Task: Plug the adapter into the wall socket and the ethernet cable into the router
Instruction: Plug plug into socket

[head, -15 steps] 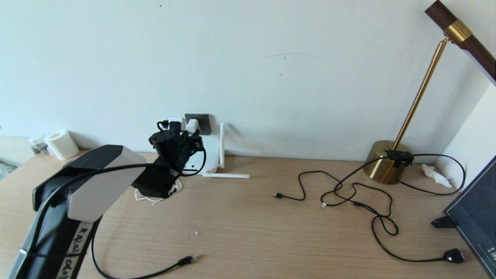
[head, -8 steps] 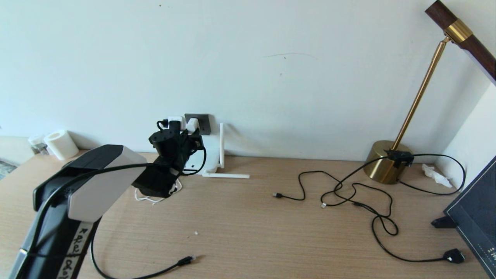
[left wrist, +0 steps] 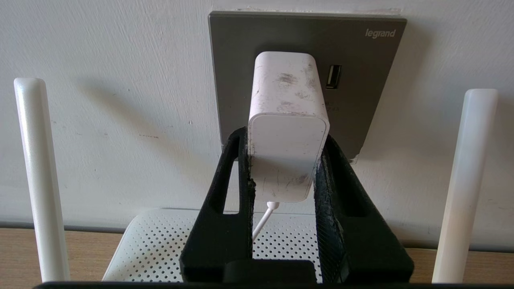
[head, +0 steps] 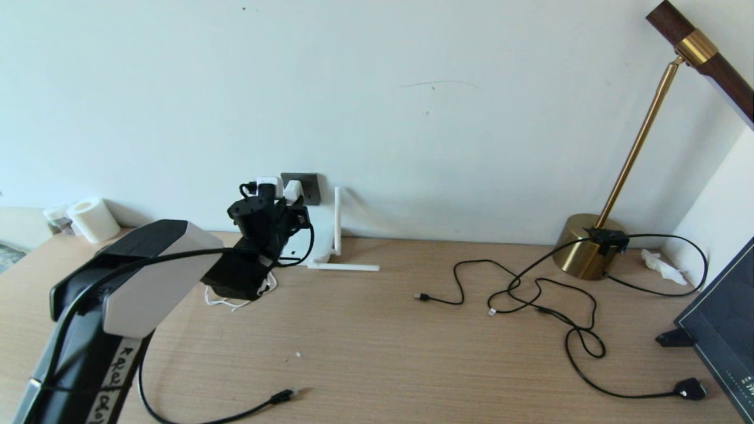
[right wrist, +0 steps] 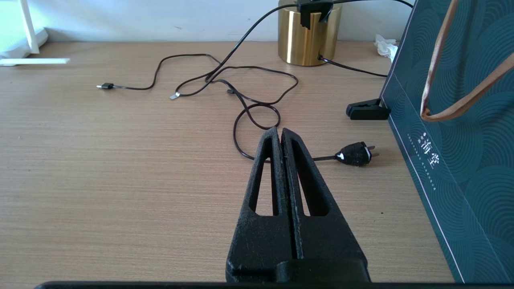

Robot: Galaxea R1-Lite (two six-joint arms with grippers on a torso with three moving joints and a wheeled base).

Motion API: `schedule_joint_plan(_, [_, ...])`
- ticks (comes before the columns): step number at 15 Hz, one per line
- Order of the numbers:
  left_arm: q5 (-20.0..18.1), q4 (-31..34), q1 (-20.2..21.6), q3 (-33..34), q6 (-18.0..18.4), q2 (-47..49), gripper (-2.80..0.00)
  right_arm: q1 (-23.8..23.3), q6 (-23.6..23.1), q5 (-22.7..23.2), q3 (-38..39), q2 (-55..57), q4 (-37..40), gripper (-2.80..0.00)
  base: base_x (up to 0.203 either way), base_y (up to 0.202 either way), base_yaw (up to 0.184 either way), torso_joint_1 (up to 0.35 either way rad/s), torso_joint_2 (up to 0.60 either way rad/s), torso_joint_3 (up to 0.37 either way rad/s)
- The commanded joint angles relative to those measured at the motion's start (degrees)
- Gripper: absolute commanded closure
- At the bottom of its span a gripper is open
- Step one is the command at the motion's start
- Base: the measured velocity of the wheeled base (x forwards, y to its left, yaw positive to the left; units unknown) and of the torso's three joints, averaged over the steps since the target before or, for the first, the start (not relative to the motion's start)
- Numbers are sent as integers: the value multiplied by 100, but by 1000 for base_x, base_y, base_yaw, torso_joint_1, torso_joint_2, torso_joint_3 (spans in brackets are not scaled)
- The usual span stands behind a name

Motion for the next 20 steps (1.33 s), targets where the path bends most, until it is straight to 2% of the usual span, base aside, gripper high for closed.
schedule_joint_plan(1, [7, -21, 2, 2, 3, 35, 0, 2, 3, 0, 0, 9, -2, 0, 0, 0, 0, 0, 0, 0])
schedule_joint_plan(20, [7, 216, -24, -147, 3, -27, 0, 2, 3, 0, 0, 9, -2, 0, 0, 0, 0, 0, 0, 0])
